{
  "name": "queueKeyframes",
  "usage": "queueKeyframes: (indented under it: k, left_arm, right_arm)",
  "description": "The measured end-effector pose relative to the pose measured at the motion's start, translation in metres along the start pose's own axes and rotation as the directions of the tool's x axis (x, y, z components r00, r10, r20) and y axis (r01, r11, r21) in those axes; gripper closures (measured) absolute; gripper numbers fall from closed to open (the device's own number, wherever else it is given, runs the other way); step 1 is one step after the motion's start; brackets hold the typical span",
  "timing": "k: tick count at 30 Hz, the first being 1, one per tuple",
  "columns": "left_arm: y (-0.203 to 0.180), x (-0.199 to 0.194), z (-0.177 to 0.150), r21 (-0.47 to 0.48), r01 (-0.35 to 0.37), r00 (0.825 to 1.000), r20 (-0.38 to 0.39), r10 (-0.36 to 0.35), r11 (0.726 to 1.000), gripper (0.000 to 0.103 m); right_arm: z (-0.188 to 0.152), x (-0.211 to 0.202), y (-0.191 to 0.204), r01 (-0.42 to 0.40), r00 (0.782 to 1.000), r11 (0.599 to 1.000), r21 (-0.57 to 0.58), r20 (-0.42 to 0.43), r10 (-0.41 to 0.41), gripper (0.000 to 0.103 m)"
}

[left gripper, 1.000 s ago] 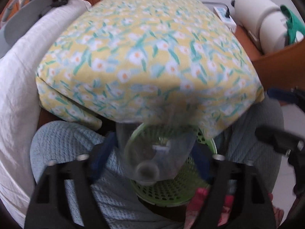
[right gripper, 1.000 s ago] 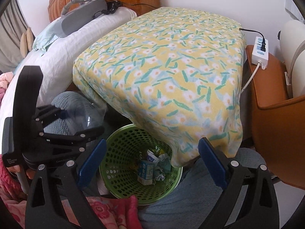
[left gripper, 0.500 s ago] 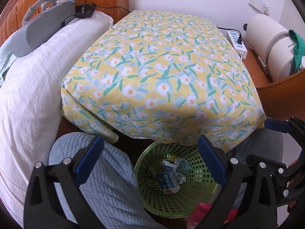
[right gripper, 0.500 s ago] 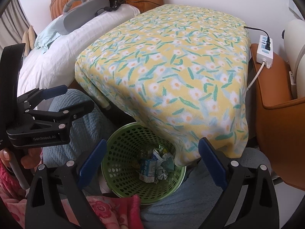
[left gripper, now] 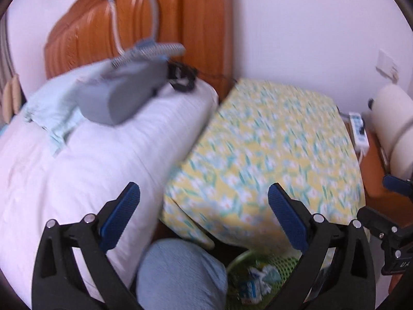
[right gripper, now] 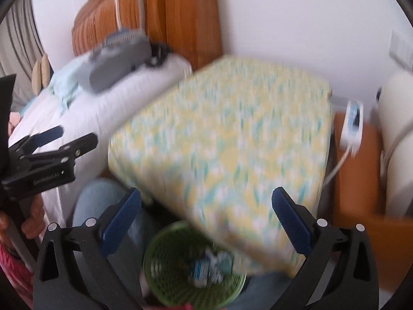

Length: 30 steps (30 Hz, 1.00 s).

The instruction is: Collect trash

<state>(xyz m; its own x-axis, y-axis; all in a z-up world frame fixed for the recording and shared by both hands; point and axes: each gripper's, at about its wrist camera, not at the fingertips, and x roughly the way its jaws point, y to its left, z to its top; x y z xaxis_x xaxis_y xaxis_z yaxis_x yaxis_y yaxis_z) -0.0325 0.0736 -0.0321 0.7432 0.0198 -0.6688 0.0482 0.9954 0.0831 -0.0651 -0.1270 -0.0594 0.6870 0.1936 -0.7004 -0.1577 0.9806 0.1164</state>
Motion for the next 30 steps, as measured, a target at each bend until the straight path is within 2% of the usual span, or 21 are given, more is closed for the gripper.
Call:
queueKeyframes:
  k: [3,6,9,11,16,21,30]
  left_arm:
    - [0.011,-0.017,0.023,-0.020,-0.043,0.997,0.057,0.044,0.999,0.008]
    - [0.018,-0.033,0.043,-0.038,-0.101,0.989,0.108,0.105,0.994,0.008]
    - [0.024,-0.045,0.055,-0.070,-0.141,0.978,0.142,0.150,0.988,0.008]
    - [0.028,-0.051,0.057,-0.096,-0.141,0.977,0.149,0.154,0.985,0.008]
    - [0.033,-0.047,0.049,-0.142,-0.145,0.980,0.115,0.161,0.979,0.008]
    - [0.036,-0.038,0.033,-0.148,-0.160,0.983,0.067,0.172,0.976,0.008]
    - [0.038,-0.035,0.029,-0.156,-0.157,0.984,0.058,0.167,0.975,0.008]
  right_arm:
    - [0.035,-0.014,0.011,-0.010,0.996,1.000,-0.025,0.087,0.012,0.003]
    - [0.064,-0.022,0.013,-0.019,0.990,0.999,-0.029,0.138,0.023,0.003]
    - [0.081,-0.027,0.017,-0.025,0.985,1.000,-0.010,0.169,0.026,0.003]
    - [0.089,-0.030,0.019,-0.031,0.981,1.000,0.007,0.191,0.029,0.003]
    - [0.095,-0.029,0.023,-0.005,0.980,1.000,0.029,0.198,-0.001,0.003]
    - [0.087,-0.024,0.026,-0.047,0.984,0.998,0.031,0.174,0.041,0.003]
    - [0.074,-0.016,0.039,-0.035,0.988,0.999,-0.003,0.150,0.035,0.003]
